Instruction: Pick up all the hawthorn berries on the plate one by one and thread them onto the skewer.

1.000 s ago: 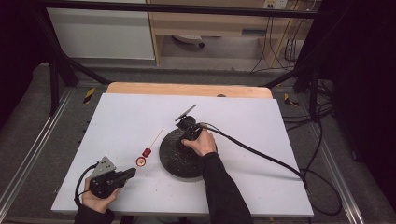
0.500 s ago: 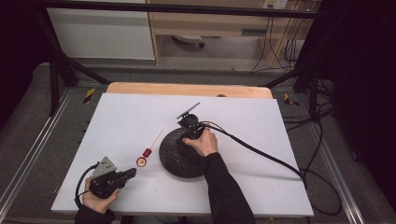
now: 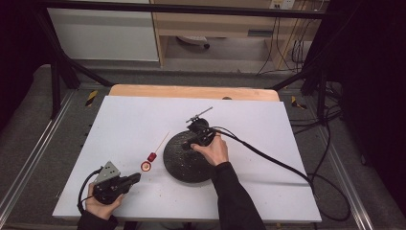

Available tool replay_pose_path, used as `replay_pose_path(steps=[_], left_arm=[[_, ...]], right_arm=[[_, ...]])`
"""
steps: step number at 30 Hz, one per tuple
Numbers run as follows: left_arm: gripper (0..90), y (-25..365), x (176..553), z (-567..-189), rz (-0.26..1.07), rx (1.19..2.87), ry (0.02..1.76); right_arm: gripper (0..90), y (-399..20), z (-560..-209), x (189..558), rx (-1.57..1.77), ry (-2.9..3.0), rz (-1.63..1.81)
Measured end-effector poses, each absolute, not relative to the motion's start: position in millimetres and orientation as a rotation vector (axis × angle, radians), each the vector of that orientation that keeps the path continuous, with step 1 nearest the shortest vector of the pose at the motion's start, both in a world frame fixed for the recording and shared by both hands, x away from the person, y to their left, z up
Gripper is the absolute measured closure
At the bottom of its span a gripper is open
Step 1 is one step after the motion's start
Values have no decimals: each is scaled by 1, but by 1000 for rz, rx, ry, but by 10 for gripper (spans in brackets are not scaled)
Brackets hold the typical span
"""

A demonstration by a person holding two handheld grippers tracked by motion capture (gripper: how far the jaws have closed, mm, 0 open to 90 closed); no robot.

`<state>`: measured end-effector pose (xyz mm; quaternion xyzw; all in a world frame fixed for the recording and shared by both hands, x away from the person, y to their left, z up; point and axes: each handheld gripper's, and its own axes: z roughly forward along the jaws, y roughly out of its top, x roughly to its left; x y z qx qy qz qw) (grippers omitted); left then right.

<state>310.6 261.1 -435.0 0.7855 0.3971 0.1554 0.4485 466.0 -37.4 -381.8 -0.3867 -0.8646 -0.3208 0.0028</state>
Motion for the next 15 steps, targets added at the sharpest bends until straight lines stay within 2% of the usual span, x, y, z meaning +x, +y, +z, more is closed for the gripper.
replay_pose_path(steps=[15], left_arm=[[882,257,310,-435,383,1936,977]], right_arm=[[631,-61,-391,441,-1249,-2546,-1286]])
